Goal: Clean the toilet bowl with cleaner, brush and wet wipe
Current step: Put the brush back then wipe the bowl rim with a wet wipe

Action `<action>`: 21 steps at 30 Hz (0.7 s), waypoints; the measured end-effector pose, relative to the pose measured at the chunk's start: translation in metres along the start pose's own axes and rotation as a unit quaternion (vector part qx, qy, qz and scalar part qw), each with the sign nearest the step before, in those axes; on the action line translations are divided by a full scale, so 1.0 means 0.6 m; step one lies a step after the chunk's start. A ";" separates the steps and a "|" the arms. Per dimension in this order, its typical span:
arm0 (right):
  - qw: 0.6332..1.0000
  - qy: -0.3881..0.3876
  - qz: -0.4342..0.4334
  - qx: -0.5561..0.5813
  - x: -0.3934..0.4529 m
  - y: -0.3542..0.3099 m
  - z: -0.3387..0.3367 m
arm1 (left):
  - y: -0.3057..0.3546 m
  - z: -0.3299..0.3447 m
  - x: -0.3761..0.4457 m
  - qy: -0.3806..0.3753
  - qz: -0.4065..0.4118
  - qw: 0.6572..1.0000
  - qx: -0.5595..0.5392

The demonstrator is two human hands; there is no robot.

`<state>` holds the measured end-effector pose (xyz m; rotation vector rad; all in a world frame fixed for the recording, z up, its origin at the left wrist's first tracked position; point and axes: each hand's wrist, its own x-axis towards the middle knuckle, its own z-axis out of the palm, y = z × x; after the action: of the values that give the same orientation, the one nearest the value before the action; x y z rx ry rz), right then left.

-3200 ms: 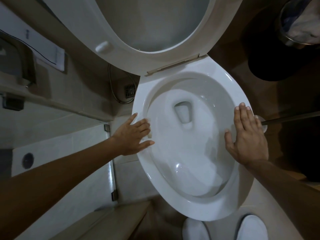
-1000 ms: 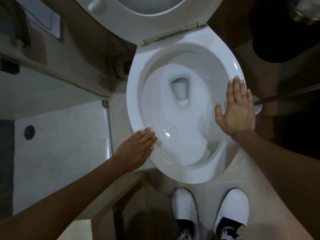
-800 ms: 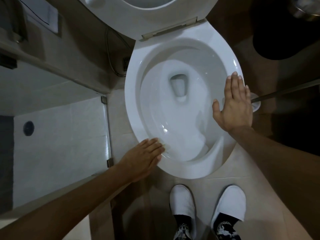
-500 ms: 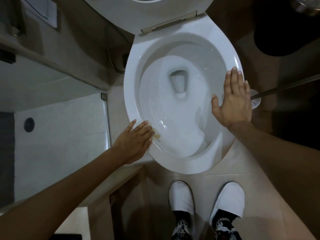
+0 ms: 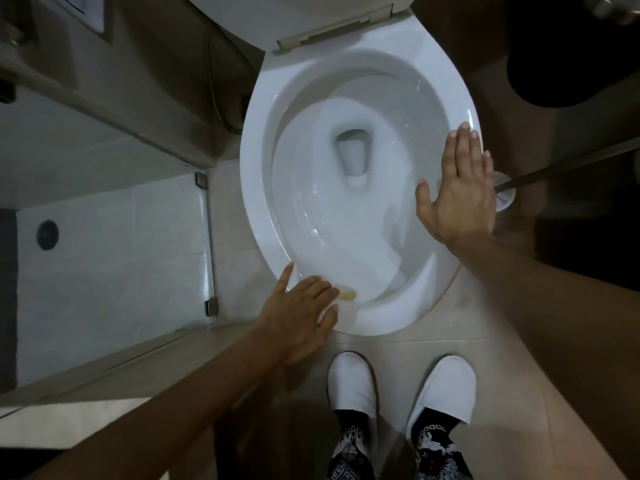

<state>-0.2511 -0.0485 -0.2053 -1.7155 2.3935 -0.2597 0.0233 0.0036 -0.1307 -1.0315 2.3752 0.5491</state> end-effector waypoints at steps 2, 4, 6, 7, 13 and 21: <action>1.000 -0.001 -0.001 -0.006 0.000 0.000 -0.001 | 0.002 -0.003 0.000 -0.004 -0.015 1.000 0.014; 1.000 -0.004 -0.002 -0.009 0.000 0.000 -0.001 | 0.016 0.002 -0.003 -0.033 -0.034 0.999 -0.008; 1.000 -0.006 -0.001 -0.010 0.001 0.000 -0.001 | 0.041 0.006 -0.002 -0.044 -0.050 0.995 -0.073; 1.000 -0.007 -0.001 -0.011 0.001 0.000 -0.001 | 0.056 0.007 -0.001 -0.053 -0.045 0.993 -0.100; 1.000 -0.008 -0.001 -0.012 -0.001 0.000 -0.001 | 0.101 0.028 -0.015 -0.033 0.000 0.986 -0.165; 1.000 -0.007 0.001 -0.015 -0.001 -0.001 0.000 | 0.068 0.076 -0.042 0.021 0.006 0.994 -0.106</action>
<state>-0.2507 -0.0483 -0.2050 -1.7216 2.4006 -0.2121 0.0202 0.0678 -0.1458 -1.1287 2.3996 0.8049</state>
